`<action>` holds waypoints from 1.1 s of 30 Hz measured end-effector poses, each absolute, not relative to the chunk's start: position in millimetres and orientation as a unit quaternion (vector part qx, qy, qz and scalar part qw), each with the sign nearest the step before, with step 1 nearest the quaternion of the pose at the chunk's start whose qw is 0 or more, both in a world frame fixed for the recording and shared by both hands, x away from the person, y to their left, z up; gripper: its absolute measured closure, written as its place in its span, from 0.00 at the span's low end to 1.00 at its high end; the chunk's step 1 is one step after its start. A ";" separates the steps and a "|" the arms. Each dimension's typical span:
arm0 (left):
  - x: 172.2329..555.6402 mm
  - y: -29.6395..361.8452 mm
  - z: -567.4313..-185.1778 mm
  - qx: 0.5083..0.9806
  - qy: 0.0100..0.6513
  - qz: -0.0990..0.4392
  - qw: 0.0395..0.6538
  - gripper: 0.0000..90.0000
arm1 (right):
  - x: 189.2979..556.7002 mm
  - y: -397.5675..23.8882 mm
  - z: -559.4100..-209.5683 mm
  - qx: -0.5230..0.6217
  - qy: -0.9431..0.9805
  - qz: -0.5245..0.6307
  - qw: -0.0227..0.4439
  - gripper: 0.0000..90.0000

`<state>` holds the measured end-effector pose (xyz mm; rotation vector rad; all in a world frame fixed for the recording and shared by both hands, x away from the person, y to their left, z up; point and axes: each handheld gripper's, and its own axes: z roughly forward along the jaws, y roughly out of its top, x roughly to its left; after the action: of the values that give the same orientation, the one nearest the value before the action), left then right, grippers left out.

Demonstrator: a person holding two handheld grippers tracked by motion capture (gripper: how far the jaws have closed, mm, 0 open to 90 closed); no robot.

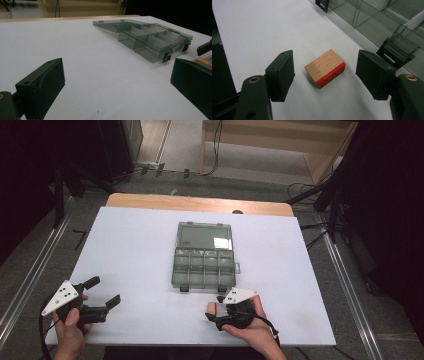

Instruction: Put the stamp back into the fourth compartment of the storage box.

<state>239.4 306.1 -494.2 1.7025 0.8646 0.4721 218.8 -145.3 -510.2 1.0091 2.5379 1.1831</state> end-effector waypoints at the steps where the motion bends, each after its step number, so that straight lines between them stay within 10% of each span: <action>1: 239.5 305.9 -494.3 0.720 0.366 0.200 0.555 0.00 | 219.2 -144.7 -511.0 0.341 0.849 0.394 0.083 0.36; 33: 240.0 304.7 -494.4 0.724 0.366 0.200 0.550 0.00 | 218.0 -135.8 -517.8 0.328 0.863 0.366 0.118 0.53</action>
<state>240.0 304.7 -494.4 1.7130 0.8657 0.4740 218.0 -135.8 -517.8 0.9604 2.5244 1.0702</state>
